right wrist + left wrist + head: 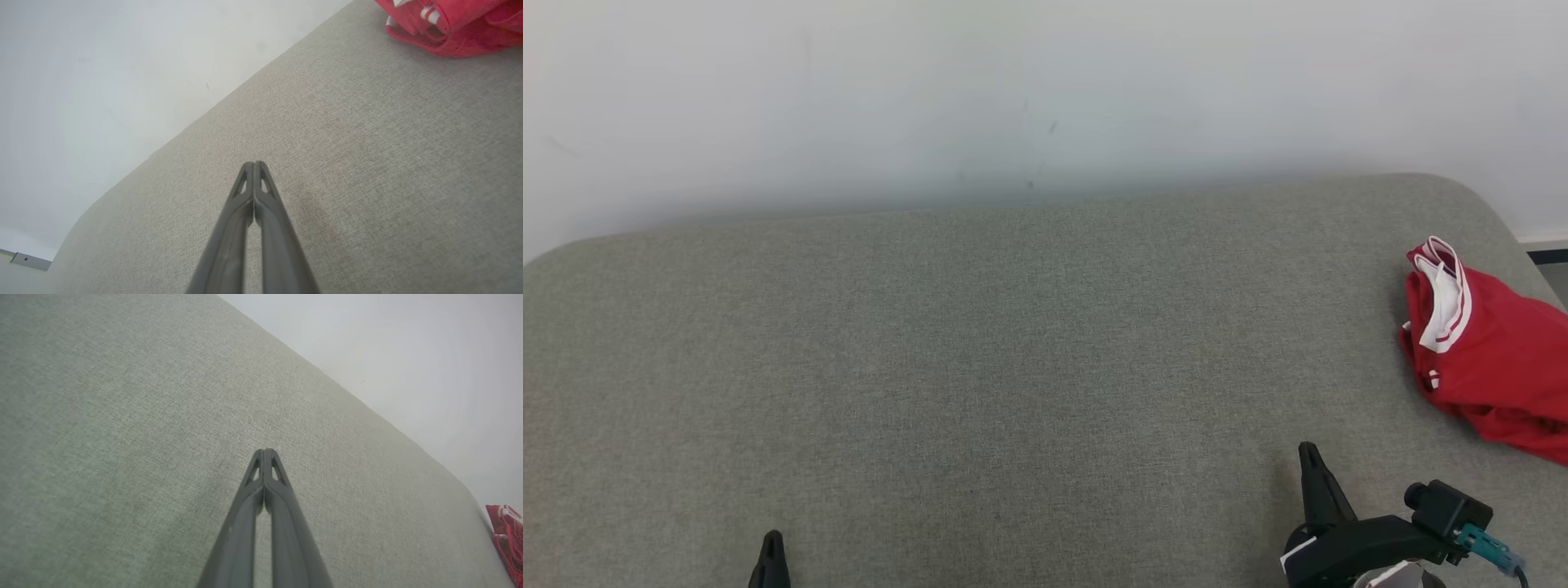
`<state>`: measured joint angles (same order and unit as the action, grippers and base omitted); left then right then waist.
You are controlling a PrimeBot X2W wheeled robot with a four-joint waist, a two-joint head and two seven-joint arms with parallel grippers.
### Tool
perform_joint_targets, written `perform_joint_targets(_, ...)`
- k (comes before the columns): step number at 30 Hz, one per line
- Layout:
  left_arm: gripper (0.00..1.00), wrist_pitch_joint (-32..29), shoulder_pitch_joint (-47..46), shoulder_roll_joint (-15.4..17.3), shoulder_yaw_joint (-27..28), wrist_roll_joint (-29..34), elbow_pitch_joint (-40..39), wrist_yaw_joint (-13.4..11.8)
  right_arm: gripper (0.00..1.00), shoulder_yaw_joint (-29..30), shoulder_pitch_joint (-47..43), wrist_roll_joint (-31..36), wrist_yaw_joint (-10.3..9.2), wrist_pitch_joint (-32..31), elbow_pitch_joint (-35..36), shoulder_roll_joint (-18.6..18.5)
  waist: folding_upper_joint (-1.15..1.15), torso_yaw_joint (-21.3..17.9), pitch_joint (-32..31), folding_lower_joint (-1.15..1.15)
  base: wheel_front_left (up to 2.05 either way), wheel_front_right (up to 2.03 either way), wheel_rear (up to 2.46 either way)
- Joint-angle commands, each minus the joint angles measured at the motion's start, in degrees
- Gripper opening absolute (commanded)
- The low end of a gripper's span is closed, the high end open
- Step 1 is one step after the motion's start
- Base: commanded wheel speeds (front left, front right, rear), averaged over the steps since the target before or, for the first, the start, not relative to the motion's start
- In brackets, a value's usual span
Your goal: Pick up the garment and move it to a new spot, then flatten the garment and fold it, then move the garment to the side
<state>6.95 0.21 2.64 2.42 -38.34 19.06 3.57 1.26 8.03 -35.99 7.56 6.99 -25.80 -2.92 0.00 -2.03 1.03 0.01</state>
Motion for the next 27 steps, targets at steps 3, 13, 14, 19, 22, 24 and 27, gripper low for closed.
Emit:
perform_joint_targets(3, 0.00, -0.85, -1.59, 0.20, 0.51, -3.84, -1.23, 0.46, 0.00, 0.45, 0.19, -4.02, -0.04, -0.93, 1.64, 0.01, 0.00, 0.08, -0.03, -0.01, 0.00, 0.00, 0.00)
perform_joint_targets(13, 0.00, -2.63, -2.40, 0.22, 1.03, -10.94, -1.78, 0.99, 0.00, 1.14, -0.09, -11.41, -0.05, -2.69, 3.11, 0.02, 0.00, 0.27, -0.12, -0.01, 0.00, 0.00, 0.00)
perform_joint_targets(14, 0.00, -2.82, -2.45, 0.22, 1.08, -11.61, -1.84, 1.03, 0.00, 1.22, -0.12, -12.18, -0.05, -2.89, 3.25, 0.02, 0.00, 0.29, -0.13, -0.01, 0.00, 0.00, 0.00)
perform_joint_targets(19, 0.00, -3.76, -2.88, 0.23, 1.34, -15.23, -2.12, 1.28, 0.00, 1.58, -0.23, -15.98, -0.05, -3.83, 4.03, 0.02, 0.00, 0.40, -0.18, -0.01, 0.00, 0.00, 0.00)
perform_joint_targets(22, 0.00, -4.30, -3.13, 0.24, 1.51, -17.44, -2.30, 1.45, 0.00, 1.78, -0.29, -18.17, -0.06, -4.37, 4.45, 0.02, 0.00, 0.46, -0.21, -0.01, 0.00, 0.00, 0.00)
perform_joint_targets(24, 0.00, -4.62, -3.30, 0.24, 1.61, -18.71, -2.39, 1.51, 0.00, 1.92, -0.32, -19.59, -0.06, -4.69, 4.71, 0.02, 0.00, 0.51, -0.23, -0.01, 0.00, 0.00, 0.00)
perform_joint_targets(27, 0.00, -5.13, -3.48, 0.24, 1.76, -20.81, -2.56, 1.64, 0.00, 2.11, -0.36, -21.68, -0.06, -5.19, 5.11, 0.03, 0.00, 0.57, -0.26, -0.01, 0.00, 0.00, 0.00)
